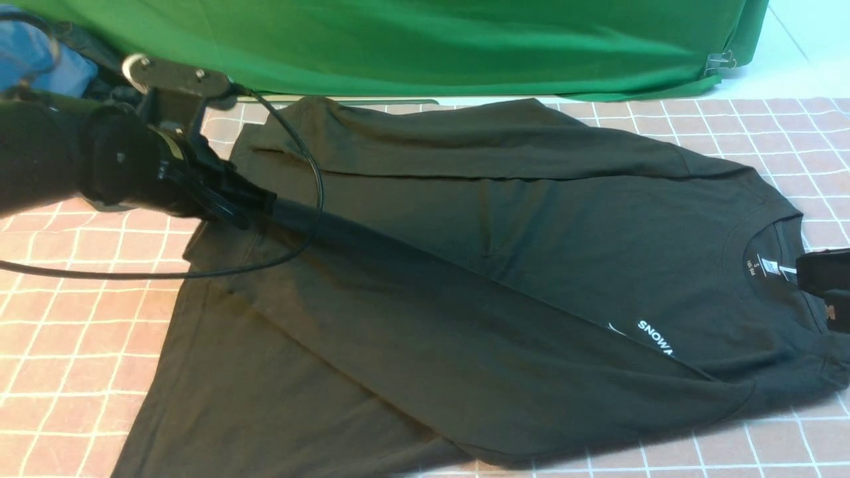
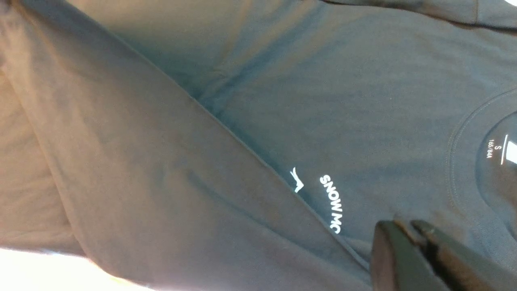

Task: Fold a long-sleeved shirt over a pink coffee tablecloth.
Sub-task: 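Fold the left side of the black T-shirt inward over its body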

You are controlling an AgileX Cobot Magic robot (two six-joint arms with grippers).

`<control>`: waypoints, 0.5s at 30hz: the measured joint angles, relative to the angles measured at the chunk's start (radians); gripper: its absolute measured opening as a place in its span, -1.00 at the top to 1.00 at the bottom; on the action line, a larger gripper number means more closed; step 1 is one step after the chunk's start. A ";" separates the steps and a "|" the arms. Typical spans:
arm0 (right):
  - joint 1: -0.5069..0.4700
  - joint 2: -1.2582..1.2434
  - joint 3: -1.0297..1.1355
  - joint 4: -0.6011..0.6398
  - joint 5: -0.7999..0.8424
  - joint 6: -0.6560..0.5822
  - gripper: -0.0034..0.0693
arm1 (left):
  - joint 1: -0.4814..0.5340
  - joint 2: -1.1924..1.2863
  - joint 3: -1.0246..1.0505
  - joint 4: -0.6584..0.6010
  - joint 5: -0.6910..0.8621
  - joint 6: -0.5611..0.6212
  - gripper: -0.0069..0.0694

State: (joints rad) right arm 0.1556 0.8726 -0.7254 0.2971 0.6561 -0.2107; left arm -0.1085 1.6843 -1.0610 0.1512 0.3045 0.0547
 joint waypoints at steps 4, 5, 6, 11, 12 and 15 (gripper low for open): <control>0.000 0.000 0.000 0.006 0.000 0.000 0.71 | 0.000 0.029 0.000 0.002 -0.048 -0.001 0.70; 0.000 0.000 0.000 0.007 0.000 0.000 0.71 | 0.000 0.032 0.000 0.002 -0.064 -0.001 0.70; 0.000 0.000 0.000 0.008 0.000 0.000 0.71 | 0.000 0.033 0.000 0.002 -0.082 -0.001 0.70; 0.000 0.000 0.000 0.012 0.000 0.000 0.71 | 0.000 0.033 0.000 0.002 -0.153 -0.003 0.70; 0.000 0.000 0.000 0.012 0.000 0.000 0.71 | 0.000 0.033 0.000 0.003 -0.161 -0.003 0.70; 0.000 0.000 0.000 0.012 0.000 0.000 0.71 | 0.006 0.042 0.000 0.010 -0.182 -0.003 0.70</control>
State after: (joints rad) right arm 0.1556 0.8726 -0.7254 0.3090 0.6561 -0.2107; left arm -0.1026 1.7263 -1.0610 0.1610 0.1221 0.0517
